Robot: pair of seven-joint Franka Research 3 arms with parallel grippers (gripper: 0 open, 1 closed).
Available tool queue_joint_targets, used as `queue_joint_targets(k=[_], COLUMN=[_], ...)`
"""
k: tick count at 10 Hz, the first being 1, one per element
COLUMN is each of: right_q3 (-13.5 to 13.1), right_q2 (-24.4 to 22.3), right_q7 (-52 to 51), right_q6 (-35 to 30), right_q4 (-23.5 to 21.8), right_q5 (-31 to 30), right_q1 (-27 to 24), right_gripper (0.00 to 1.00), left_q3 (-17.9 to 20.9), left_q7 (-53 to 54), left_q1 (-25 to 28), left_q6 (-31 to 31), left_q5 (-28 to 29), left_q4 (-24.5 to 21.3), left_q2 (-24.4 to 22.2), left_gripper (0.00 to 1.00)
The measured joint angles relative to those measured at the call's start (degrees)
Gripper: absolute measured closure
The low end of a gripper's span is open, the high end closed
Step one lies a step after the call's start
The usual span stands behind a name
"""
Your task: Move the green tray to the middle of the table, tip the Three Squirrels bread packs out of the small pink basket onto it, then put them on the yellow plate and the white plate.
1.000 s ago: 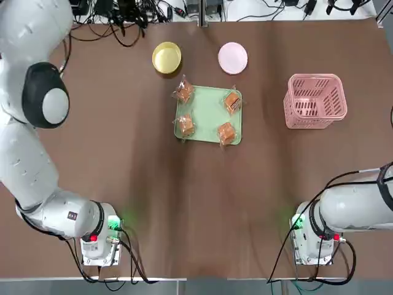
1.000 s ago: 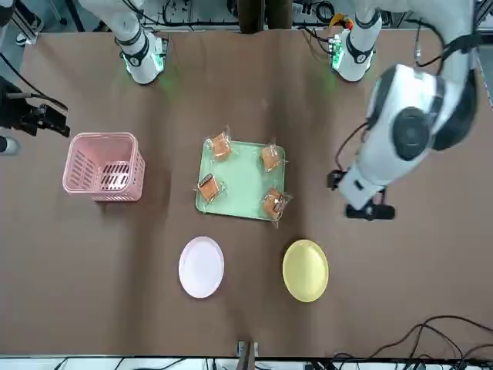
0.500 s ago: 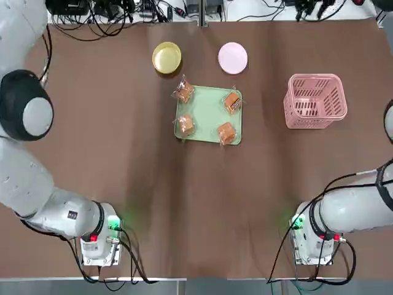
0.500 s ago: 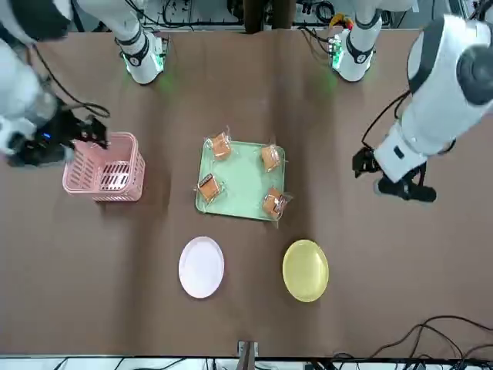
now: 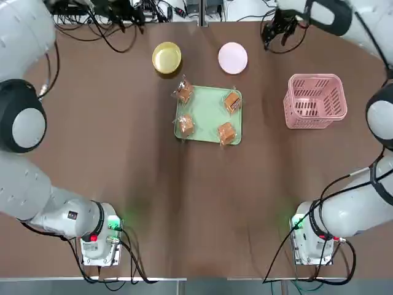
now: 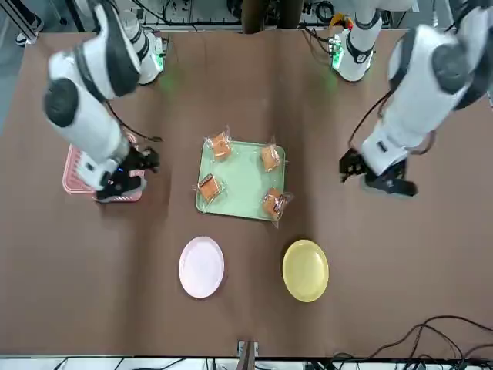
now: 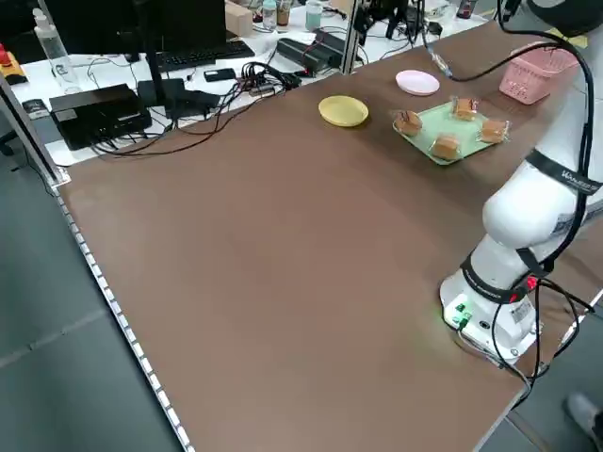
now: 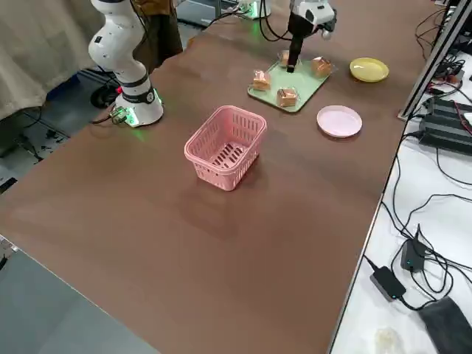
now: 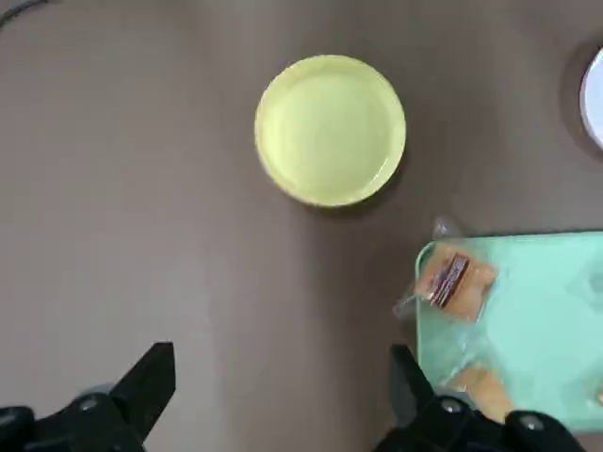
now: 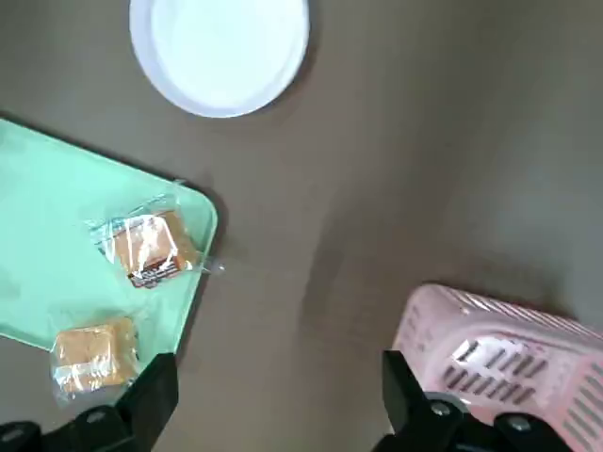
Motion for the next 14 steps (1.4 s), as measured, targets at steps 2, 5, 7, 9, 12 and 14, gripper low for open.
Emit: queue_joint_targets(k=[2, 5, 7, 9, 12, 14], right_q3=[0.0, 0.1, 0.4, 0.4, 0.3, 0.3], right_q2=[3.0, 5.4, 8.3, 11.1, 14.8, 17.4], right_q7=[0.0, 0.0, 0.0, 0.0, -0.1, -0.1], right_q6=[6.7, 13.6, 16.2, 18.6, 23.9, 26.6], right_q4=[-2.9, -7.4, -7.7, -7.7, -7.6, -7.4], right_q5=[0.0, 0.0, 0.0, -0.2, -0.3, -0.4], right_q1=[2.6, 7.6, 10.4, 11.9, 11.9, 12.8], right_gripper=[0.04, 0.04, 0.04, 0.03, 0.02, 0.02], left_q3=[-3.7, -4.0, -3.8, -3.6, -3.3, -3.3], left_q7=[-6.5, -15.2, -21.3, -24.5, -24.6, -23.4], left_q1=[-2.2, -9.9, -14.0, -16.5, -16.3, -16.3], left_q6=[8.9, 19.6, 21.7, 21.7, 21.5, 21.2], left_q5=[2.1, 8.6, 11.8, 16.2, 21.5, 22.2], left_q4=[-3.6, -3.3, 1.1, 4.8, 5.3, 5.2], left_q2=[5.0, 16.1, 23.0, 27.6, 28.3, 28.4], left_gripper=[0.0, 0.0, 0.0, 0.0, 0.0, 0.0])
